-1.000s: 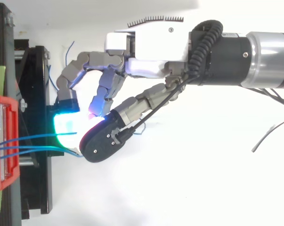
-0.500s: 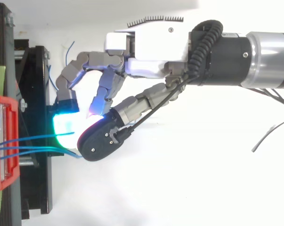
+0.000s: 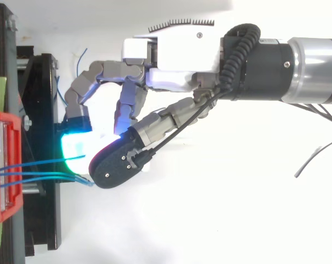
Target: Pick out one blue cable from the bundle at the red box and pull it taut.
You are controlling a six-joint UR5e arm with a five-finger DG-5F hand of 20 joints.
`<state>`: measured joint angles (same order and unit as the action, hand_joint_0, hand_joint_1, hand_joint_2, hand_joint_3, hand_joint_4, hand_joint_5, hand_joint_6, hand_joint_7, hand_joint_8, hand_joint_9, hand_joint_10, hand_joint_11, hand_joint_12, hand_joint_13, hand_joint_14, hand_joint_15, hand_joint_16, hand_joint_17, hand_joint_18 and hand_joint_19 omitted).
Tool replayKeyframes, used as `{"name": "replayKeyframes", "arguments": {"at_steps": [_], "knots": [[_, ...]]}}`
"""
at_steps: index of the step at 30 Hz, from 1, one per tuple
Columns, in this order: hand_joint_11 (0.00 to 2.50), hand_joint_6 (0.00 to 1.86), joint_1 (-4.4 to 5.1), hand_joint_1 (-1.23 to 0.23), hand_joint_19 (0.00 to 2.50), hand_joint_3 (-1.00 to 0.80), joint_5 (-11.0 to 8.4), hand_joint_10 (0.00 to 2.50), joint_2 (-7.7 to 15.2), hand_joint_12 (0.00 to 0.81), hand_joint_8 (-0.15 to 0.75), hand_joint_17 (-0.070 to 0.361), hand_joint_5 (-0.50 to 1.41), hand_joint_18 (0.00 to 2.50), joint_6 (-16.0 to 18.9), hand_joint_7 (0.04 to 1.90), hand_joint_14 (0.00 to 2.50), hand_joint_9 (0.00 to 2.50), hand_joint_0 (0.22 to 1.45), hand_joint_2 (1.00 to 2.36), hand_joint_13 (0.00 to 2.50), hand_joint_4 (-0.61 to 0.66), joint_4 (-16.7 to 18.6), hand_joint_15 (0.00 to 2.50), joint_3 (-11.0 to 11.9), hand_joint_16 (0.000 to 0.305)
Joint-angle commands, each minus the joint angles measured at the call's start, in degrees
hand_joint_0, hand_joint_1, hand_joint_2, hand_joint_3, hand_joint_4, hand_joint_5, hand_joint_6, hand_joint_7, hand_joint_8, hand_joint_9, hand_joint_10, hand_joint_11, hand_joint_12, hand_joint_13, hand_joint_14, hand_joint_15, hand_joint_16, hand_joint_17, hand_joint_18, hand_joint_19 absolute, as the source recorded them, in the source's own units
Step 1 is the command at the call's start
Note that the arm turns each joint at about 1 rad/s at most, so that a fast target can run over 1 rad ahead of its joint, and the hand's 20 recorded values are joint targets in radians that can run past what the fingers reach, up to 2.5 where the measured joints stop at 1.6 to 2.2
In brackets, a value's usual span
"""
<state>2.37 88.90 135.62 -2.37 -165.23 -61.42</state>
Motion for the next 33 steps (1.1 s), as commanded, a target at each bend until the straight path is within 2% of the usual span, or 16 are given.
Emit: {"name": "replayKeyframes", "arguments": {"at_steps": [1, 14, 27, 33], "knots": [[0.94, 0.95, 0.00, -0.58, 0.65, -0.21, -0.04, 0.02, 0.0, 0.388, 0.320, 0.131, -0.14, 0.89, 0.0, 0.97, 0.03, 1.44, 0.59, 1.02, 1.25, 0.03, 0.0, 0.75, 0.0, 0.058], [0.94, 0.96, 0.00, -0.48, 0.68, -0.25, -0.04, 0.02, 0.0, 0.392, 0.312, 0.136, -0.14, 0.85, 0.0, 0.95, 0.02, 1.38, 0.58, 1.01, 1.19, 0.02, 0.0, 0.75, 0.0, 0.061], [0.96, 0.94, 0.09, -0.51, 0.72, -0.31, 0.05, 0.02, 0.0, 0.369, 0.288, 0.128, -0.15, 0.81, 0.0, 0.93, 0.03, 1.35, 0.56, 1.01, 1.16, 0.03, 0.0, 0.78, 0.1, 0.057], [0.94, 0.93, 0.00, -0.57, 0.71, -0.38, 0.05, 0.02, 0.0, 0.371, 0.281, 0.133, -0.16, 0.83, 0.0, 0.91, 0.02, 1.33, 0.53, 1.01, 1.15, 0.03, 0.0, 0.78, 0.1, 0.059]]}}
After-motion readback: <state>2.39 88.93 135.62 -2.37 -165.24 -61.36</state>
